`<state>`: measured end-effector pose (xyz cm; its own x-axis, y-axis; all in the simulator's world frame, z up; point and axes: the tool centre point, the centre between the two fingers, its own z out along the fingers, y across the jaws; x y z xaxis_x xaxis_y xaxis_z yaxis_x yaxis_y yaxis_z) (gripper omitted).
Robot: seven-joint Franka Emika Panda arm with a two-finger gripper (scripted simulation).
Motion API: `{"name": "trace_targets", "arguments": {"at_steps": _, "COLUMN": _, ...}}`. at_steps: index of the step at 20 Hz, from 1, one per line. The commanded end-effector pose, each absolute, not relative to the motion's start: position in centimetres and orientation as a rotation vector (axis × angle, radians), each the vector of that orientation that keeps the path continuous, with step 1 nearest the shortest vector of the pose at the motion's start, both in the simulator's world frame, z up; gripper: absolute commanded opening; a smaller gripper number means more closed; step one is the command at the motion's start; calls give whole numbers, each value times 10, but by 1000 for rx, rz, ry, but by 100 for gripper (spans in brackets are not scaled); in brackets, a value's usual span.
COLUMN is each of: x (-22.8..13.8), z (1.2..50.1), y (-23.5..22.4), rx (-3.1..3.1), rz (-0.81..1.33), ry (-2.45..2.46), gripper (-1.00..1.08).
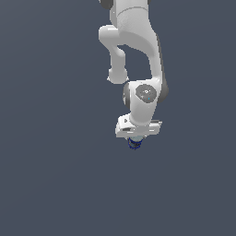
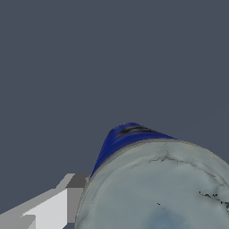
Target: Pick up the object and move it to a goal position.
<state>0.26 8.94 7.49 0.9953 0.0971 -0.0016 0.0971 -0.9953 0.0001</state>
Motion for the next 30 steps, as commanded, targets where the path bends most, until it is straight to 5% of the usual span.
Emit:
{"name": "trace_targets", "arguments": {"at_steps": 1, "x": 3, "z": 75, "y": 90, "rx": 3138, "rz": -2, "ry": 153, "gripper": -100}}
{"name": "trace_targets", "arguments": {"at_steps": 30, "x": 103, "z": 98, "y": 150, "rx": 3138, "rz": -1, "ry": 152, "gripper": -100}}
